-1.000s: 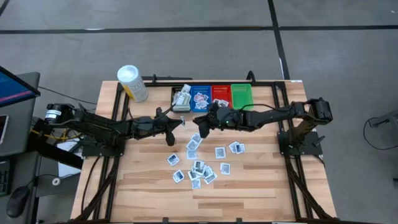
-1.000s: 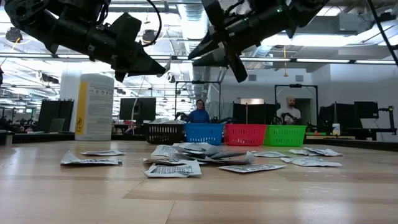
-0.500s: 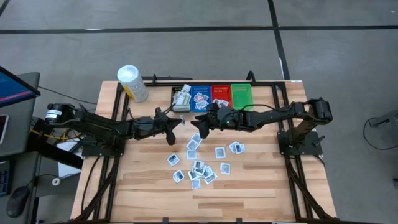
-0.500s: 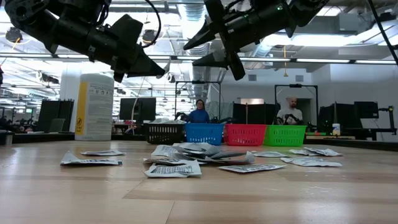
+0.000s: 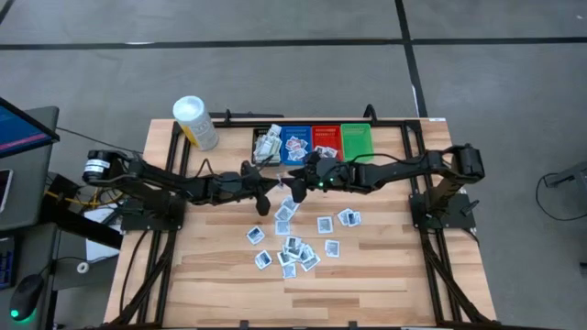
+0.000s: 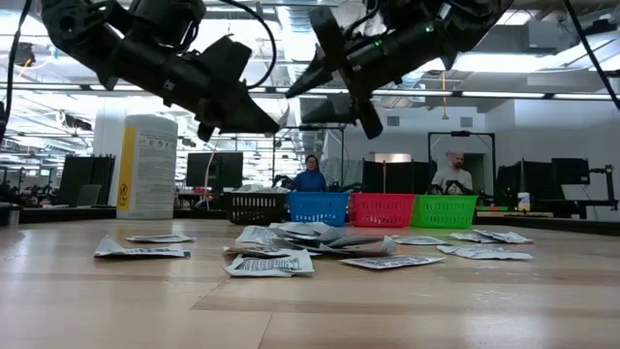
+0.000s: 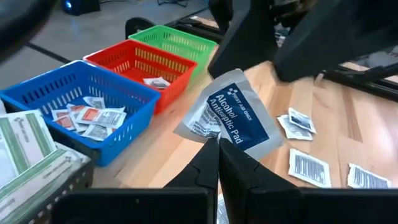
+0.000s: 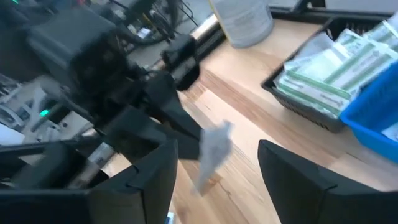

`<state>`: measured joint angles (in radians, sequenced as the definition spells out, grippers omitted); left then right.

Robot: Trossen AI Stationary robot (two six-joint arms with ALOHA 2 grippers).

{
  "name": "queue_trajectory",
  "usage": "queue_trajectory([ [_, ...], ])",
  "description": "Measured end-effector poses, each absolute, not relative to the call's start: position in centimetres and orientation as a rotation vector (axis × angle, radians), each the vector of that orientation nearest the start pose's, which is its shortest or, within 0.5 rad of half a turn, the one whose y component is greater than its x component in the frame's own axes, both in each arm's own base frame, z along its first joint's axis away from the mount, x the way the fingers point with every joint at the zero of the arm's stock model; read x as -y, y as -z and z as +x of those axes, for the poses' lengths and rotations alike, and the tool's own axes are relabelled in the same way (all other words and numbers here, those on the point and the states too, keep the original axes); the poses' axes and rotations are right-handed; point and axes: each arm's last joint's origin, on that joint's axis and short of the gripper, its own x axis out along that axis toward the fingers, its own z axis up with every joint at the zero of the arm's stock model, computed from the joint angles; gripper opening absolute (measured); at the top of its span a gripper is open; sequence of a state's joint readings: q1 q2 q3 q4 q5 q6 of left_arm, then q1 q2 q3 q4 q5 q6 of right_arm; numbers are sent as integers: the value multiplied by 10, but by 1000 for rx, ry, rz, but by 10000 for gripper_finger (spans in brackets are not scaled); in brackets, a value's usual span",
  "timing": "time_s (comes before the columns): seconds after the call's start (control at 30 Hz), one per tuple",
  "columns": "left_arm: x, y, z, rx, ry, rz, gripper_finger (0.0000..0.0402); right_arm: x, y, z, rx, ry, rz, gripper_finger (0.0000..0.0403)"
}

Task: Pick & Place First Aid Supplies
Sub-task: Put the blue alcohol pad in the green bin

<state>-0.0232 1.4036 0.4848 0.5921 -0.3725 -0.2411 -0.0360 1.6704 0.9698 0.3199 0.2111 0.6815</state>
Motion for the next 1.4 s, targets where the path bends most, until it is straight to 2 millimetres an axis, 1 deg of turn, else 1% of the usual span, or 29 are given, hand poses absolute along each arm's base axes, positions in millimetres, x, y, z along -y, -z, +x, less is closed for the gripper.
queue_trajectory([
  [0.27, -6, -176, 262, -273, -388, -174, 7, 18, -203, 367, -318, 369, 632, 207],
  [0.37, -6, -176, 262, -274, -388, -173, 8, 18, -203, 370, -298, 363, 635, 208],
  [0.47, -6, -176, 262, -274, -388, -173, 8, 19, -199, 370, -316, 372, 633, 206],
  [0.6, -6, -176, 262, -274, -387, -173, 8, 22, -198, 371, -311, 379, 637, 192],
  [0.73, -6, -176, 262, -274, -387, -173, 8, 24, -197, 370, -303, 392, 677, 158],
  [1.13, -5, -176, 263, -278, -364, -177, 8, 24, -200, 371, -274, 380, 692, 14],
  [1.2, -5, -176, 263, -279, -362, -178, 8, 24, -200, 372, -270, 373, 694, 5],
  [1.4, -5, -176, 262, -280, -357, -178, 8, 24, -201, 372, -276, 353, 699, 2],
])
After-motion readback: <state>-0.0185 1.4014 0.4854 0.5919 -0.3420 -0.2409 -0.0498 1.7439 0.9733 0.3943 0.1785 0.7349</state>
